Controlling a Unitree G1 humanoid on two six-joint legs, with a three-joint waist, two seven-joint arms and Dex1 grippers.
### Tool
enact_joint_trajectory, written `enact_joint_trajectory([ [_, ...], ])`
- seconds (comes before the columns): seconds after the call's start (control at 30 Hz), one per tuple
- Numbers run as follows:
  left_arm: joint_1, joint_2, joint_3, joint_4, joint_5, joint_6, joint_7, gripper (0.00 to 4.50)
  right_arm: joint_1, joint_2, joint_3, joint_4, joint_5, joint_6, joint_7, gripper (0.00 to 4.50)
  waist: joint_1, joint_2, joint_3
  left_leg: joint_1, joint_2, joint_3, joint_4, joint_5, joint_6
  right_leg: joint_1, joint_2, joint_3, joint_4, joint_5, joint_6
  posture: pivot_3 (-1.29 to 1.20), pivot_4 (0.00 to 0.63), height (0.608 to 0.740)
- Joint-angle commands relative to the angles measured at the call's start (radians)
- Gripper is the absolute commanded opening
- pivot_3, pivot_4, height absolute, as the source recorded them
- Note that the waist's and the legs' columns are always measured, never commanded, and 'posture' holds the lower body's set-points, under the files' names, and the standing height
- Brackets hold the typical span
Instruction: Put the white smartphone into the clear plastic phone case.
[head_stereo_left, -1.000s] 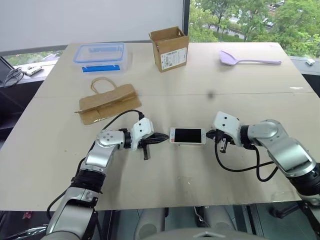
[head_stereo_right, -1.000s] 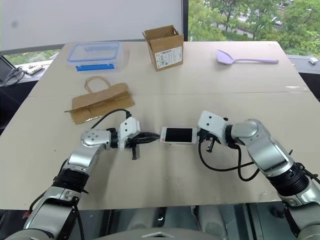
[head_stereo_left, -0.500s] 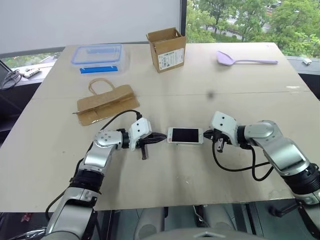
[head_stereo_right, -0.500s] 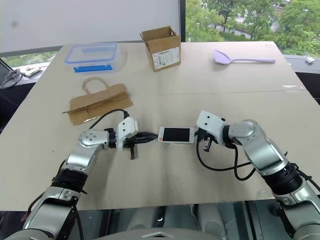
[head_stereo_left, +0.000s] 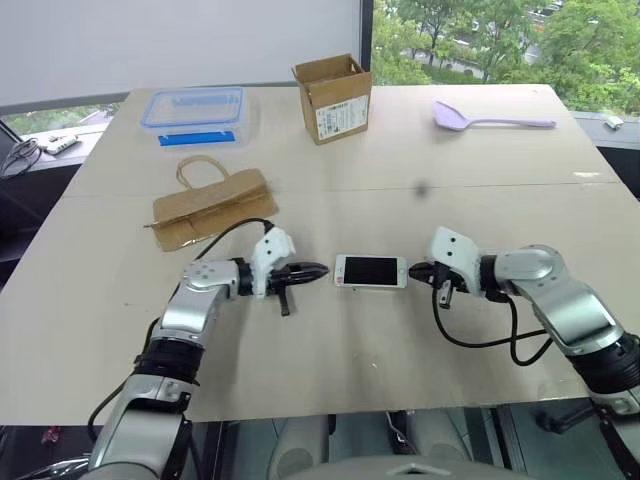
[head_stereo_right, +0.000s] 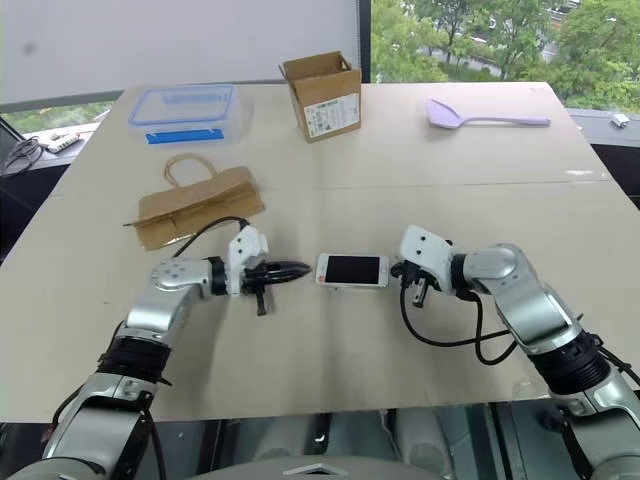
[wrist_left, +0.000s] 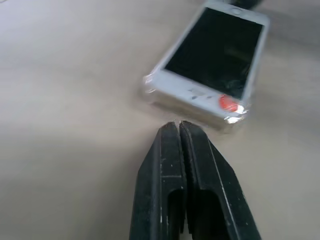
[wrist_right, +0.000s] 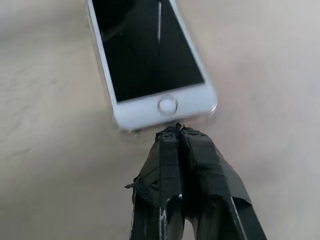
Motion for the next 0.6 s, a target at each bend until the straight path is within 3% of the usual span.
enact_joint_trajectory([
  [0.03, -0.054, -0.01, 0.04, -0.099, -0.097, 0.092, -0.014, 0.07, 0.007, -0.012, -0.088, -0.064, 0.042, 0.003, -0.012, 0.0, 0.004, 0.0, 0.001, 0.0, 0.0, 0.0, 0.0, 0.0, 0.0, 0.0, 0.0, 0.0, -0.001, 0.0, 0.0, 0.0, 0.15, 0.74],
  [0.33, -0.108, -0.094, -0.035, -0.097, -0.061, 0.126, 0.019, 0.07, 0.036, 0.022, -0.151, -0.115, 0.102, 0.06, -0.083, 0.0, 0.003, -0.001, 0.001, -0.001, -0.003, 0.0, 0.0, 0.0, 0.0, 0.001, -0.001, 0.0, -0.003, 0.0, 0.0, 0.0, 0.15, 0.74],
  [0.6, -0.103, -0.059, -0.099, -0.053, 0.05, 0.102, 0.037, 0.07, 0.042, 0.026, -0.124, -0.131, 0.101, 0.066, -0.108, 0.0, 0.003, -0.001, 0.002, -0.001, -0.003, 0.0, 0.0, 0.0, 0.0, 0.001, -0.001, 0.0, -0.002, 0.0, 0.0, 0.0, 0.15, 0.74],
])
